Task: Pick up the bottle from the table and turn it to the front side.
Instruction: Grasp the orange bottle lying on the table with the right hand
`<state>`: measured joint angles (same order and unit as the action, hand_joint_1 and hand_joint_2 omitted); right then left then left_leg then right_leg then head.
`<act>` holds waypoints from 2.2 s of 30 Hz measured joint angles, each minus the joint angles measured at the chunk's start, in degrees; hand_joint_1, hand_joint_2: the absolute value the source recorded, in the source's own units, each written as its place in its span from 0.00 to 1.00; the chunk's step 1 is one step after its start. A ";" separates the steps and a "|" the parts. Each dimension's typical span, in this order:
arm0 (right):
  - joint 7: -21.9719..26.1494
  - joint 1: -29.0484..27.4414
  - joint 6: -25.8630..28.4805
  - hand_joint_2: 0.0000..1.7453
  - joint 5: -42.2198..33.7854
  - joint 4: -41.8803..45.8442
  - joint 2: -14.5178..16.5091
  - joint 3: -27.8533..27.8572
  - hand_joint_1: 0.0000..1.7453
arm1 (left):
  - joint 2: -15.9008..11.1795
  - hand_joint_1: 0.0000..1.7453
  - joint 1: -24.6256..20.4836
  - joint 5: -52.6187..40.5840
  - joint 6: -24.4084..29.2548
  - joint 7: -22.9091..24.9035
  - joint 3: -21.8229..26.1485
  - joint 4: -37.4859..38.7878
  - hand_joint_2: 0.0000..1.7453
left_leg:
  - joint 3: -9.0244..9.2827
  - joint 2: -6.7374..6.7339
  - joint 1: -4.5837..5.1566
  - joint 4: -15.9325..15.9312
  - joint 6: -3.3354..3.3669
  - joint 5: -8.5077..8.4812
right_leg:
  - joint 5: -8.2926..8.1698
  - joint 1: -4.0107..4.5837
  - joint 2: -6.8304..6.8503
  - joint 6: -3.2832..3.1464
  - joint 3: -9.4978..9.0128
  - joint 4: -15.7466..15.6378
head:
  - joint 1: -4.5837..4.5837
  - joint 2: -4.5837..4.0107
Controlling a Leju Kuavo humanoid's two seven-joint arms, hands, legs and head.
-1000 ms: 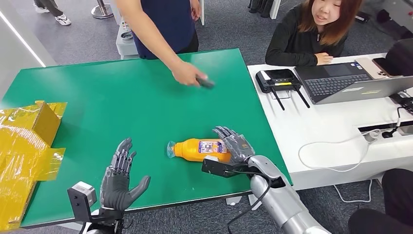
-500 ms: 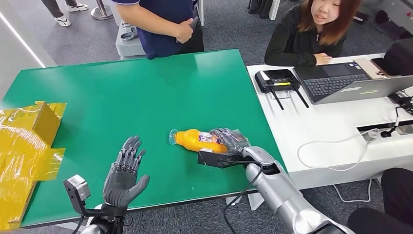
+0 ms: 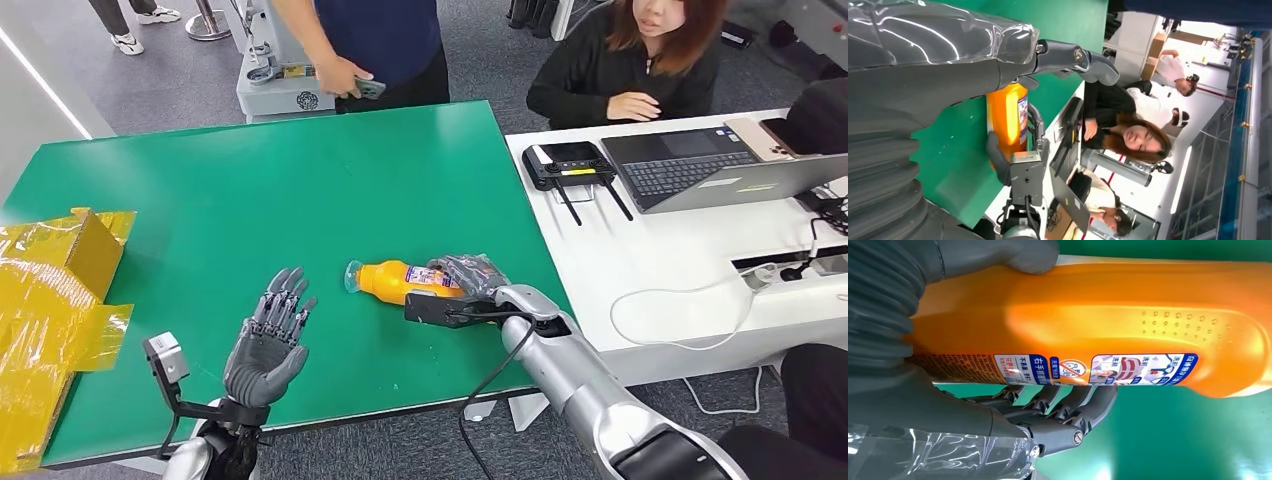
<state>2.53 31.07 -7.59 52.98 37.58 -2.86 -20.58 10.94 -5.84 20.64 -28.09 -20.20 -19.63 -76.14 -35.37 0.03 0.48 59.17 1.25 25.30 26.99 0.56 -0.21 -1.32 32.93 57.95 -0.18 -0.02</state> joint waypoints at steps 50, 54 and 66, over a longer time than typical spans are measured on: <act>23.00 -23.27 18.94 1.00 -23.83 34.59 1.25 6.91 1.00 | -0.18 0.00 3.47 -16.58 10.48 -6.23 2.67 -1.61 1.00 | -0.44 0.28 0.00 -0.01 0.02 0.02 | 0.10 0.00 0.21 0.00 0.35 0.00 | 0.00 0.00; 23.29 -27.24 18.58 1.00 -24.66 41.33 1.36 7.49 1.00 | -0.02 0.00 3.59 -17.27 11.11 -6.32 2.67 -1.74 1.00 | -0.44 0.28 0.00 -0.01 0.02 0.02 | 0.10 0.00 0.22 0.00 0.35 0.01 | 0.00 0.00; 26.37 -31.73 16.72 1.00 -26.68 49.05 2.80 8.79 1.00 | -0.11 0.00 5.97 -21.28 14.92 -6.77 2.67 -5.92 1.00 | -0.44 0.26 0.00 -0.02 0.02 0.02 | 0.11 0.00 0.22 0.00 0.35 0.01 | 0.00 0.00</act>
<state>28.90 -0.67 9.13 26.30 86.62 -0.06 -11.79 10.83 0.13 -0.65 -13.17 -26.97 -16.96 -82.06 -35.81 0.29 0.48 59.14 1.28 25.32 27.10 0.56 0.01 -1.32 33.28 57.96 -0.18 -0.02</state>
